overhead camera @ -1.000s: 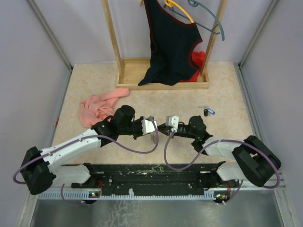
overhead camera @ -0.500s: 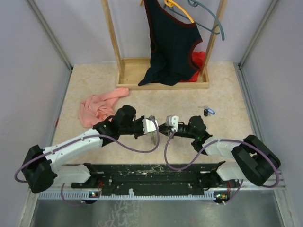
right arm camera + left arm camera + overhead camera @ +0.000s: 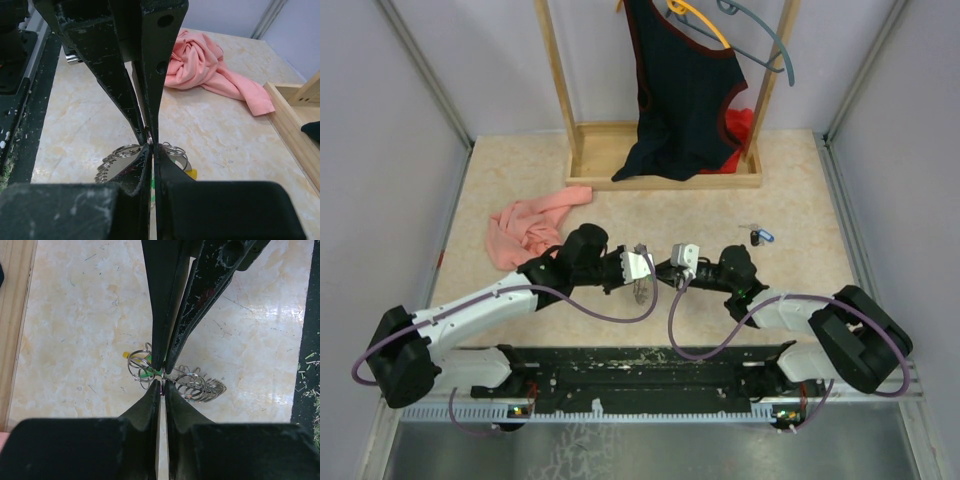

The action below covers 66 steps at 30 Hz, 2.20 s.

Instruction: Put the keys on the keyring

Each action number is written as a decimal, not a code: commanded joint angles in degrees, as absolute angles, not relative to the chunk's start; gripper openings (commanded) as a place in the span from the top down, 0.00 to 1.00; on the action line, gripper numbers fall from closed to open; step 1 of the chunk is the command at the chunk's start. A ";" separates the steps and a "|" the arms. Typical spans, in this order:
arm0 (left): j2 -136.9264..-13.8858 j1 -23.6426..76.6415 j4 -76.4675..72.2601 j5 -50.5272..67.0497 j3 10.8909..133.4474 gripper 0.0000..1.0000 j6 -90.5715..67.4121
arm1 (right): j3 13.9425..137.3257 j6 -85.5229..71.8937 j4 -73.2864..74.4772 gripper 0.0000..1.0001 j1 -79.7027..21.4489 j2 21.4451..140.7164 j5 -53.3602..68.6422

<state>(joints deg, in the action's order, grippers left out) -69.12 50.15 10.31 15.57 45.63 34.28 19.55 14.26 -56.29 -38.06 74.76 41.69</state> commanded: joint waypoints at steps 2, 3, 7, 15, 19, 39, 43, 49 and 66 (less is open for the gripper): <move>-68.69 50.45 8.14 17.29 45.19 0.91 33.67 | 20.22 13.25 -61.25 1.00 -37.64 75.05 42.89; -68.58 50.45 7.97 17.51 45.10 0.91 33.60 | 20.07 13.20 -61.22 1.00 -37.62 75.12 42.89; -67.65 50.48 7.15 18.26 44.61 0.98 33.67 | 19.87 13.13 -61.05 1.00 -37.62 75.32 42.78; -67.17 50.43 8.29 17.91 44.96 0.99 33.93 | 18.45 10.51 -59.78 0.96 -37.67 73.43 37.67; -67.79 50.39 9.66 17.10 45.52 0.99 33.85 | 19.20 8.25 -49.68 0.75 -37.63 68.54 30.77; -72.36 49.69 17.66 16.48 51.23 0.99 30.08 | 35.40 -14.09 -0.34 0.44 -21.38 63.94 -8.87; -72.83 49.58 17.96 15.68 51.41 0.99 29.61 | 38.49 -15.89 1.56 0.47 -14.70 69.87 -12.04; -73.56 49.58 18.79 14.39 51.78 0.99 29.47 | 43.65 -15.62 0.94 0.56 -6.39 78.71 -11.83; -74.46 49.63 19.34 14.03 51.88 0.99 29.51 | 50.73 -12.59 2.96 0.63 -3.35 92.65 -9.66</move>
<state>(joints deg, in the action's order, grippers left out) -73.69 49.76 18.44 14.13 50.13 29.78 46.22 -14.39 4.40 -3.81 90.78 -10.28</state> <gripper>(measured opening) 0.016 0.374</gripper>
